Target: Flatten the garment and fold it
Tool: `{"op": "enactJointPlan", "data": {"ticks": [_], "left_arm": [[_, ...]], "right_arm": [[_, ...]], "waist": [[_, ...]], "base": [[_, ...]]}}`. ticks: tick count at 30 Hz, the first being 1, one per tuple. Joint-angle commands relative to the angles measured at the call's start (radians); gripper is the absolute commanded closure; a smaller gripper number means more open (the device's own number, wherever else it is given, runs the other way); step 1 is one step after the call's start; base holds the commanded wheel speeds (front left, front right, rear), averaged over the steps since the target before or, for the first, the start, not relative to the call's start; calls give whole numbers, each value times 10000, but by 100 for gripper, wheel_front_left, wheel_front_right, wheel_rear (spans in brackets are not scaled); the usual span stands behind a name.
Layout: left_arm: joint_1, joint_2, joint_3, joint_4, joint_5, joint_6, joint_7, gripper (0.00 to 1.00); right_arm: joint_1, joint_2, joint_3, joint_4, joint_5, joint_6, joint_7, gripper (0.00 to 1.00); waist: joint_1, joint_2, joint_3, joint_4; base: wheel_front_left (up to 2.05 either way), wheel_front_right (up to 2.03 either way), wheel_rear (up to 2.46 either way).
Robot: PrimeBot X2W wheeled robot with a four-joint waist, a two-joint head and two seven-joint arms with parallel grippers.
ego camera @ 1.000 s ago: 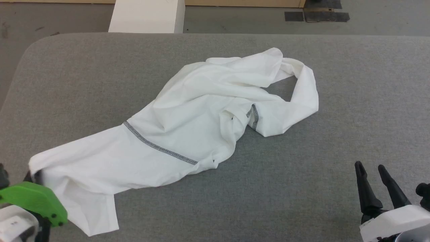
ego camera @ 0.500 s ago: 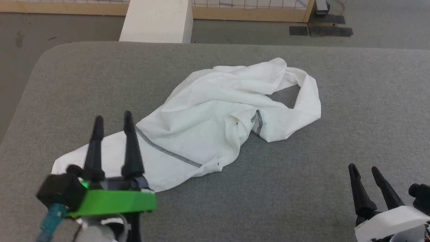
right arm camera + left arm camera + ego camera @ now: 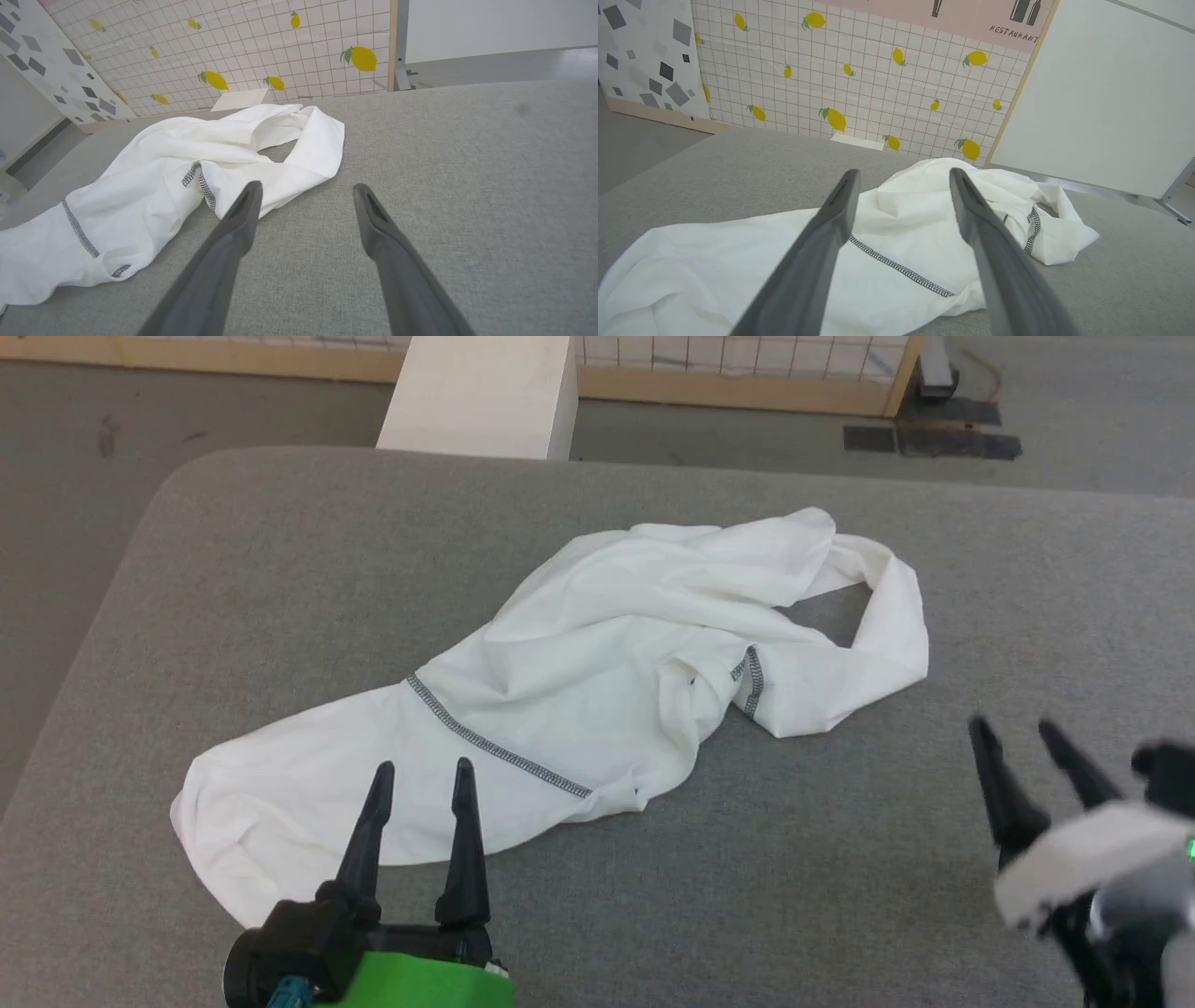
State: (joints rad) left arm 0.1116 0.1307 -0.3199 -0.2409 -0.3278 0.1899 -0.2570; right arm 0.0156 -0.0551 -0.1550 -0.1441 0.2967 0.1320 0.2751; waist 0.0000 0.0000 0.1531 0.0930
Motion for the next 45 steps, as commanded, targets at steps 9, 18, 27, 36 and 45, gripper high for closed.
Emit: {"op": "enactJointPlan", "data": {"ticks": [9,18,27,36,45], "left_arm": [[-676,-555,56,332,291,-871,-46,0],[-1408,-771,-400,452,360,-1254,-47,0],[-1563,-800,-456,655,183,-1243,-47,0],[-1433,-803,-284,961,90,-1289,-47,0],[-1054,-798,-242,1159,158,-1385,-47,0]], "right_arm": [[-4400,-1323,-367,1837,-151,-13,4033,0],[-6159,-1539,-752,4234,-821,-13,5932,0],[-6279,-1311,-708,5223,-1255,-13,5522,100],[-6396,-1828,-2057,4065,-587,-13,3960,100],[-3361,-2787,-5728,2441,-1328,-13,3596,69]], "waist": [[0,0,1481,646],[0,0,2524,1493],[0,0,2762,1854],[0,0,1870,1193],[0,0,1585,1263]], "base": [[0,0,0],[0,0,0],[0,0,0],[0,0,0],[0,0,0]]}}
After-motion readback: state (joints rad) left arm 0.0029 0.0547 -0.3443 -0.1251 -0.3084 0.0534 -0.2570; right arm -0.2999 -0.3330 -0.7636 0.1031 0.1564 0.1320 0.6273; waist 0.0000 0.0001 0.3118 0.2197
